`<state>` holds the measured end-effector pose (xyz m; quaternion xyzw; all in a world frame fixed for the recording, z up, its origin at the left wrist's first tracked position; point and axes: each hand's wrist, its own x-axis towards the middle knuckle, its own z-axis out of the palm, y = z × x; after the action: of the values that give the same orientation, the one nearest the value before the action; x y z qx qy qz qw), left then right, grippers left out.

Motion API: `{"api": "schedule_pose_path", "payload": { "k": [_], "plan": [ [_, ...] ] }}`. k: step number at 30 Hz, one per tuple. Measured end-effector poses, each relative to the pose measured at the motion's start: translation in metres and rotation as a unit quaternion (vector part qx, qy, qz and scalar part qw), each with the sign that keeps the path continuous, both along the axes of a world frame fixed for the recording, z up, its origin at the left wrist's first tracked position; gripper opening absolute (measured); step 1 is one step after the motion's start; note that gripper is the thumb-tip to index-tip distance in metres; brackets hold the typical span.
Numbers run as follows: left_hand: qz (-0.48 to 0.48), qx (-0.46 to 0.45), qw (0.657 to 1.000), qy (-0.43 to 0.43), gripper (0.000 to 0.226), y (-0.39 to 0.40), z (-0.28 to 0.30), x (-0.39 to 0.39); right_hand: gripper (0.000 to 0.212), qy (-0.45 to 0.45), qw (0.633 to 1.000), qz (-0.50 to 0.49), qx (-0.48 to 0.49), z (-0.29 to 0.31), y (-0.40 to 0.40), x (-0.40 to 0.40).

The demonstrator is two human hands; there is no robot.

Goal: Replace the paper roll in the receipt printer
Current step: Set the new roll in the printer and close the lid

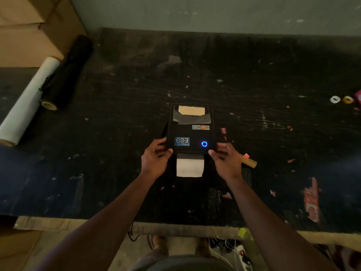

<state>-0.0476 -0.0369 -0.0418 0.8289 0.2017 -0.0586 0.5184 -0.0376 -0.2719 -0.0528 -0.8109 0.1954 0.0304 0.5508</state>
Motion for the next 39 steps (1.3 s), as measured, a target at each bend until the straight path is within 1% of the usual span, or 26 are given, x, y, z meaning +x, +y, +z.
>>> {"api": "schedule_pose_path", "payload": {
  "k": [14,23,30,39],
  "plan": [
    [0.009,-0.007,1.000,0.001,0.053,-0.0024,0.0025,0.0000,0.041,0.002,1.000,0.009,-0.016,0.0008,-0.0003,-0.0004],
    [0.006,-0.010,1.000,0.006,0.052,-0.0022,0.0053,-0.0001,0.039,0.009,1.000,0.015,-0.013,0.0041,0.0001,-0.0011],
    [0.007,-0.008,1.000,0.011,0.051,-0.0014,0.0034,0.0009,0.036,0.014,1.000,0.009,-0.002,0.0040,0.0000,-0.0015],
    [0.006,-0.011,1.000,0.018,0.050,0.0010,0.0014,0.0025,0.037,0.022,1.000,-0.022,0.001,0.0006,0.0040,0.0002]
  ]
}}
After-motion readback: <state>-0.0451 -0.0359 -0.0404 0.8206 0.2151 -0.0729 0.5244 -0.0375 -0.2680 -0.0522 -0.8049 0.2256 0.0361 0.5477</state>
